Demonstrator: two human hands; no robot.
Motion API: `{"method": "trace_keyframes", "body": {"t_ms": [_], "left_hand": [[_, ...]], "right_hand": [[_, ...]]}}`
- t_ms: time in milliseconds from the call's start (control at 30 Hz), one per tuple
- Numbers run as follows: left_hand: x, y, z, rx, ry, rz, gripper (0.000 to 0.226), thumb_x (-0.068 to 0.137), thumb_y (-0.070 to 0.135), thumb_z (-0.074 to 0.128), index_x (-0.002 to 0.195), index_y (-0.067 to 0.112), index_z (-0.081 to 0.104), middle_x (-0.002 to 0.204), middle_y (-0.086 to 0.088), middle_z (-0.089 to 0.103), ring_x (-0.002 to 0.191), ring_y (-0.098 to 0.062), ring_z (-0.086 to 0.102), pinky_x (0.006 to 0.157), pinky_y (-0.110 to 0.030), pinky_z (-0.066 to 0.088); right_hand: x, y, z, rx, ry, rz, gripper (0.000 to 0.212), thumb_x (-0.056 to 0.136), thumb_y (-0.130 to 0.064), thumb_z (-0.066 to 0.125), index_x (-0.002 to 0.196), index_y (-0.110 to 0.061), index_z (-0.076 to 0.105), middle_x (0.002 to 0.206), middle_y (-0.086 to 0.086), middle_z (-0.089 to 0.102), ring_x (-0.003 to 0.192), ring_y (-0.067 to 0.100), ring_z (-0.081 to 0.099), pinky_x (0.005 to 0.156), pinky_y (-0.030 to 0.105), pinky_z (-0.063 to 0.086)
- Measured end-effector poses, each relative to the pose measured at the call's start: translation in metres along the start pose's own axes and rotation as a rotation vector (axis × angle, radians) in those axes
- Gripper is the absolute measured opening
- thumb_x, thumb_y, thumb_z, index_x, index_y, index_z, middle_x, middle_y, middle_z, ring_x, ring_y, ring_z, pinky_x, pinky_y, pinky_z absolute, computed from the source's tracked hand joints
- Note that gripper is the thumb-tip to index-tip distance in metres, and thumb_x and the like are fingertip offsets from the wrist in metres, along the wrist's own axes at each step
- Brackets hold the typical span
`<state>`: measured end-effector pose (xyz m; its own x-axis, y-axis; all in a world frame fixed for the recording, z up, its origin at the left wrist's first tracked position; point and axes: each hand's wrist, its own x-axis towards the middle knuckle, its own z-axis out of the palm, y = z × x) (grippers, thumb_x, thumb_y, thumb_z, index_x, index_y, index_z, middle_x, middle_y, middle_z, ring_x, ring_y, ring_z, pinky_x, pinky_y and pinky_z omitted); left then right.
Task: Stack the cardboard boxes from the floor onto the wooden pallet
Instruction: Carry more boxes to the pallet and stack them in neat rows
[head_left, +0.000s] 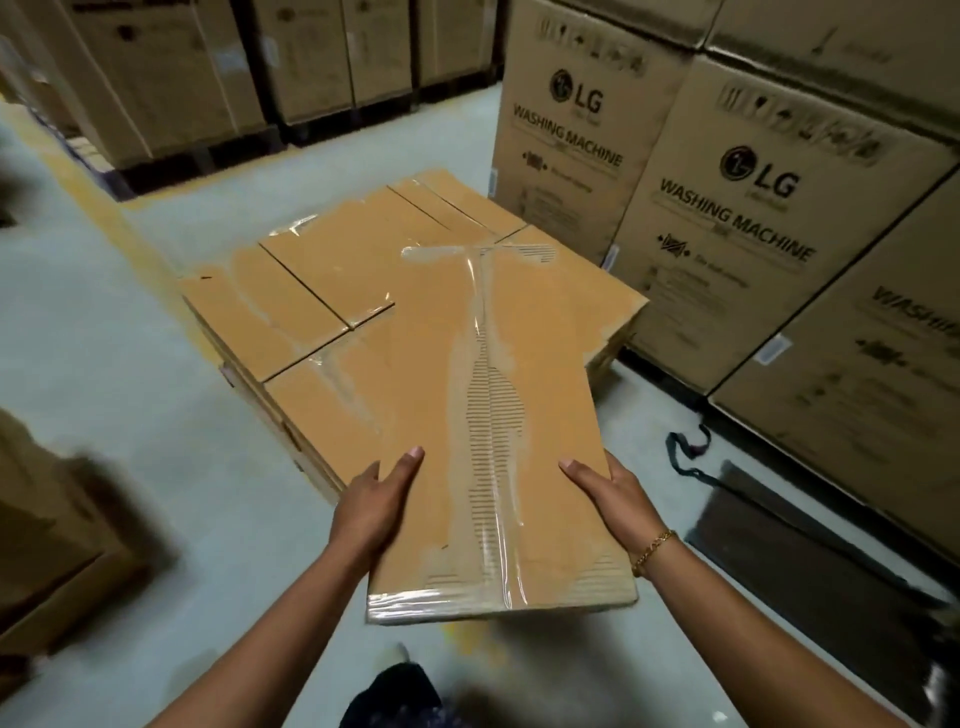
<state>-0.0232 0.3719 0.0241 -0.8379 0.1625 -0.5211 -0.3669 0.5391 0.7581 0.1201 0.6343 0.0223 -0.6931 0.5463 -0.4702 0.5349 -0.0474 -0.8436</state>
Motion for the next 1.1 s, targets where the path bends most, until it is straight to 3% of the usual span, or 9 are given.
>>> {"method": "trace_keyframes", "body": {"t_ms": [167,300,400,567,733,867,967,1100], "left_hand": [[0.051,0.054,0.065,0.025,-0.047,0.026,0.101,0.087,0.08,0.053,0.158,0.01,0.038,0.157,-0.015,0.047,0.138,-0.037,0.051,0.111,-0.048,0.043],[0.099,0.1,0.114,0.038,-0.092,0.015,0.084,0.091,0.075,0.054,0.145,0.011,0.057,0.142,-0.013,0.062,0.124,-0.035,0.061,0.092,-0.035,0.045],[0.136,0.137,0.148,0.045,-0.117,0.017,0.111,0.068,0.101,0.045,0.14,0.019,0.061,0.137,-0.008,0.067,0.119,-0.033,0.066,0.103,-0.044,0.051],[0.185,0.201,0.197,0.083,-0.114,0.015,0.105,0.085,0.084,0.048,0.158,0.011,0.038,0.159,-0.012,0.045,0.141,-0.034,0.049,0.114,-0.045,0.041],[0.232,0.256,0.247,0.096,-0.073,0.001,0.109,0.082,0.088,0.047,0.159,0.012,0.036,0.159,-0.012,0.045,0.141,-0.034,0.05,0.114,-0.049,0.042],[0.271,0.3,0.297,0.089,-0.013,-0.019,0.105,0.084,0.084,0.049,0.158,0.012,0.038,0.158,-0.012,0.047,0.138,-0.035,0.052,0.111,-0.046,0.044],[0.296,0.332,0.338,0.032,0.032,-0.064,0.114,0.078,0.092,0.048,0.159,0.013,0.036,0.16,-0.011,0.044,0.14,-0.035,0.05,0.114,-0.049,0.042],[0.322,0.373,0.384,-0.019,0.114,-0.1,0.103,0.086,0.082,0.052,0.16,0.013,0.034,0.162,-0.012,0.04,0.145,-0.034,0.045,0.116,-0.046,0.038]], "right_hand": [[0.061,-0.009,-0.054,0.034,0.046,0.024,0.057,0.072,-0.068,0.076,0.119,-0.037,0.069,0.107,-0.012,0.078,0.101,0.017,0.074,0.095,0.048,0.059],[0.128,-0.02,-0.094,0.047,0.062,0.032,0.056,0.075,-0.065,0.077,0.123,-0.038,0.068,0.112,-0.014,0.077,0.106,0.015,0.073,0.099,0.048,0.056],[0.179,-0.034,-0.122,0.041,0.091,0.034,0.045,0.084,-0.055,0.077,0.123,-0.036,0.068,0.111,-0.014,0.077,0.106,0.013,0.072,0.099,0.047,0.056],[0.256,-0.062,-0.17,0.039,0.117,0.055,0.037,0.088,-0.049,0.076,0.121,-0.034,0.068,0.109,-0.012,0.076,0.102,0.014,0.071,0.093,0.04,0.057],[0.334,-0.092,-0.217,0.051,0.082,0.051,0.031,0.09,-0.045,0.074,0.119,-0.034,0.068,0.107,-0.009,0.077,0.099,0.016,0.072,0.081,0.035,0.058],[0.411,-0.112,-0.259,0.03,0.013,0.044,0.039,0.089,-0.047,0.075,0.124,-0.031,0.069,0.107,-0.01,0.077,0.099,0.015,0.073,0.083,0.035,0.059],[0.471,-0.135,-0.295,0.015,-0.046,-0.004,0.027,0.093,-0.04,0.073,0.118,-0.034,0.066,0.105,-0.016,0.074,0.09,-0.002,0.069,0.068,0.014,0.053],[0.543,-0.168,-0.334,-0.053,-0.134,-0.023,0.037,0.092,-0.042,0.073,0.127,-0.03,0.066,0.114,-0.009,0.074,0.104,0.012,0.069,0.083,0.031,0.056]]}}
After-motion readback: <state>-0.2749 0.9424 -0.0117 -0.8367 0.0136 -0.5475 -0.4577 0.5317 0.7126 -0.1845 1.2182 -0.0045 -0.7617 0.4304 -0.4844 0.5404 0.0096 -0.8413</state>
